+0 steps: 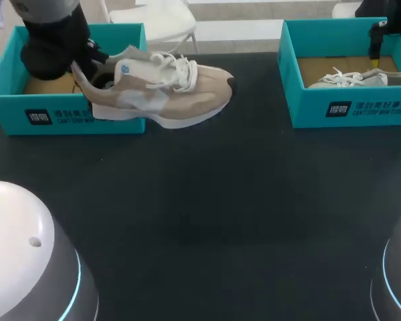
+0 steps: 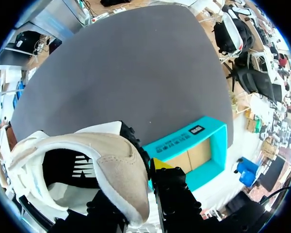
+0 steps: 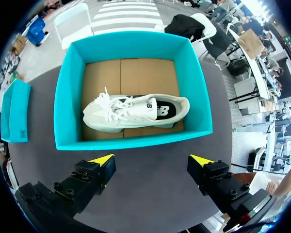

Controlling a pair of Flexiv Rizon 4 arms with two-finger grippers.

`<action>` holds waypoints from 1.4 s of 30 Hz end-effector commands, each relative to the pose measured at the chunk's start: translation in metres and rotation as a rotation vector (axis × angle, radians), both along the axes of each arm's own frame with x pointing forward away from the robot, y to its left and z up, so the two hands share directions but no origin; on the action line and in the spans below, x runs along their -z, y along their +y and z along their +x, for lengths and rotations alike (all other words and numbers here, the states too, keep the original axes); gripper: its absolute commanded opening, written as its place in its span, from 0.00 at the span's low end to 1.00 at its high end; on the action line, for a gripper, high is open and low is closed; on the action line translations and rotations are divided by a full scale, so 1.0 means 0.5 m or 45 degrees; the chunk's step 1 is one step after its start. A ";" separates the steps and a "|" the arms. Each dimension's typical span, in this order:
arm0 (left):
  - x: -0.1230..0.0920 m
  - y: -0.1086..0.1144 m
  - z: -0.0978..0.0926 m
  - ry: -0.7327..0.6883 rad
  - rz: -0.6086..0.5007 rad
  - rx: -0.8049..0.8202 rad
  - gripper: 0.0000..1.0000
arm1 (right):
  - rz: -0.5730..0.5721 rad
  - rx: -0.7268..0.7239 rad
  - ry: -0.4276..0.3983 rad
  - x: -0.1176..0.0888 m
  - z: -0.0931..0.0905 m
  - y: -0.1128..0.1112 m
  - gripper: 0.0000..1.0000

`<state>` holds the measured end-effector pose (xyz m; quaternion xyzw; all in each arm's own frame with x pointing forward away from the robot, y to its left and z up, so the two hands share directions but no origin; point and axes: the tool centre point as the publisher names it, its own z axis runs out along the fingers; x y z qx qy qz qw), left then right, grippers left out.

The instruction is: Take the shoe out of the shoebox, open the shoe tongue, remove and reinsert the insole, then place the shoe into the shoebox

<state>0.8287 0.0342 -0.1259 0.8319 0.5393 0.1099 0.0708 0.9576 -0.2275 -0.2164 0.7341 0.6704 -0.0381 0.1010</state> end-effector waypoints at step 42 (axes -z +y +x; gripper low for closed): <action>0.350 -0.250 -0.128 0.115 0.151 0.009 0.00 | 0.001 0.000 -0.003 0.000 -0.002 0.000 1.00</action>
